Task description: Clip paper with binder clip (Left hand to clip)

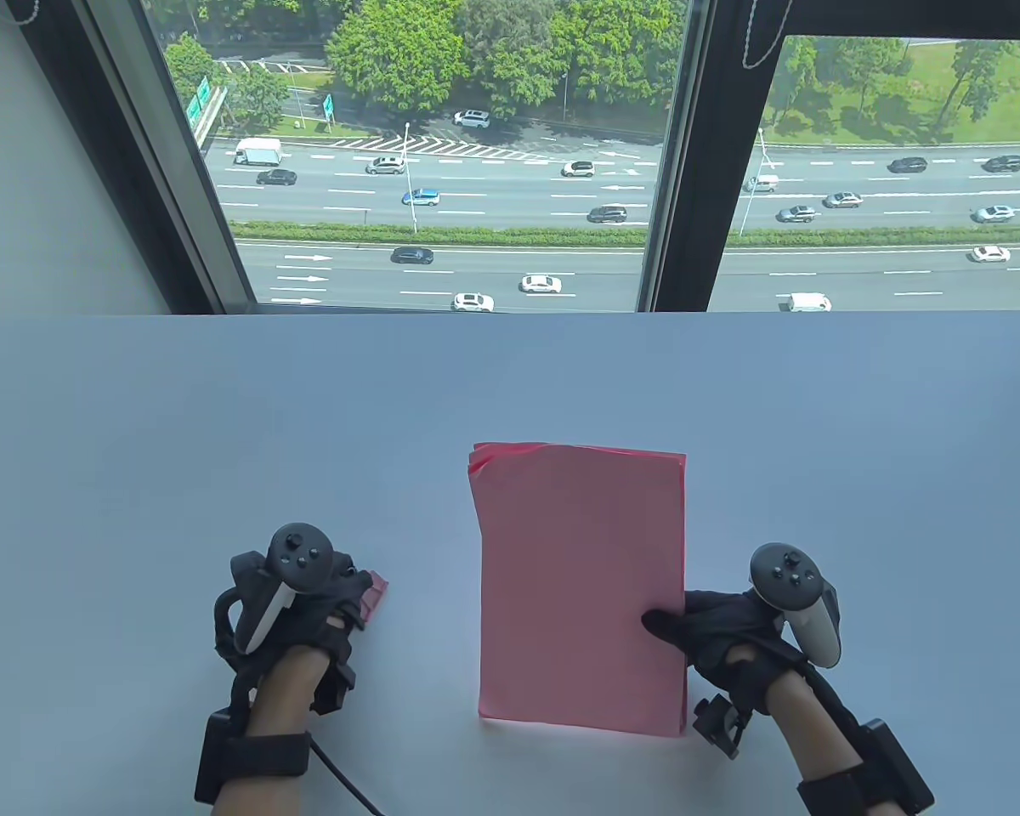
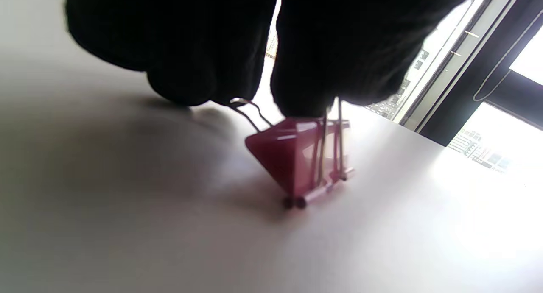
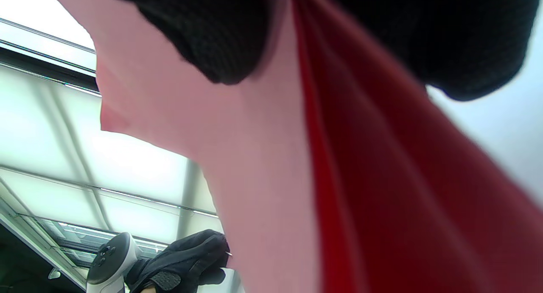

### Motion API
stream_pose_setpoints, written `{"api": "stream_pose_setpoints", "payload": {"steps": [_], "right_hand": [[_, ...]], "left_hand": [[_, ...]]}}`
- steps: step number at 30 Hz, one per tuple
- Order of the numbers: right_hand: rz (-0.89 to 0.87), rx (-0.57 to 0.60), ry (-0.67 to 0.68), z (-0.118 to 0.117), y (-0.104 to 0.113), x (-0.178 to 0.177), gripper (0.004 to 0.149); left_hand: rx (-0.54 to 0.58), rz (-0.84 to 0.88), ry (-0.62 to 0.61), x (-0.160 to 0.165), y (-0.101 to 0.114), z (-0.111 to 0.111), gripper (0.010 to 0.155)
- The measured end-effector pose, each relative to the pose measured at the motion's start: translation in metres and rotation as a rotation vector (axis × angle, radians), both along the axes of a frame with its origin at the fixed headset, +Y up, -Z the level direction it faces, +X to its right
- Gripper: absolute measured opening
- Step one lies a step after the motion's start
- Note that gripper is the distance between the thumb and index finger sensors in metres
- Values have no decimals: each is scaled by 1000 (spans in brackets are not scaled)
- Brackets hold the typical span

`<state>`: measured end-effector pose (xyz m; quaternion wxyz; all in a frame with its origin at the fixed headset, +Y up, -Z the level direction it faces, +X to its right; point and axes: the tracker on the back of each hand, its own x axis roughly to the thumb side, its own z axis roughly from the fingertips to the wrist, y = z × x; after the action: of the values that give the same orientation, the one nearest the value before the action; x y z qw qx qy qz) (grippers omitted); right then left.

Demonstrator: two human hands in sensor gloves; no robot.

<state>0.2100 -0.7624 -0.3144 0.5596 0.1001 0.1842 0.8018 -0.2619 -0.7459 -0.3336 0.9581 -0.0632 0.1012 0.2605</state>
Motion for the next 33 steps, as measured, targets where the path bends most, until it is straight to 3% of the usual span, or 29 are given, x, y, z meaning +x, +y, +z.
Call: {"api": "stream_pose_setpoints", "payload": {"steps": [7,11,16,19,20,22,24,30,33], "right_hand": [[-19,9,-16,-2,3,8,44],[-39,9,-30,-5,3,16,43],[-20,27,-19,-7,4,22,44],[-18,30,-11,-7,5,22,43],[-26,28,0,-7,4,22,44],[-40,26,18,-7,4,22,43],[-56,24,46,-7,4,21,43],[-143,8,140,-7,4,16,43],[-206,-13,173,-6,4,14,43]], "left_hand": [[26,238,-37,0,-7,2,40],[110,395,-47,1,-7,2,41],[64,548,-90,5,-7,5,45],[146,591,-148,10,-5,4,44],[195,613,-155,12,-4,4,46],[232,648,-182,14,0,4,75],[303,712,-167,13,5,6,87],[238,948,-279,20,-4,3,85],[231,969,-314,26,-3,2,87]]}}
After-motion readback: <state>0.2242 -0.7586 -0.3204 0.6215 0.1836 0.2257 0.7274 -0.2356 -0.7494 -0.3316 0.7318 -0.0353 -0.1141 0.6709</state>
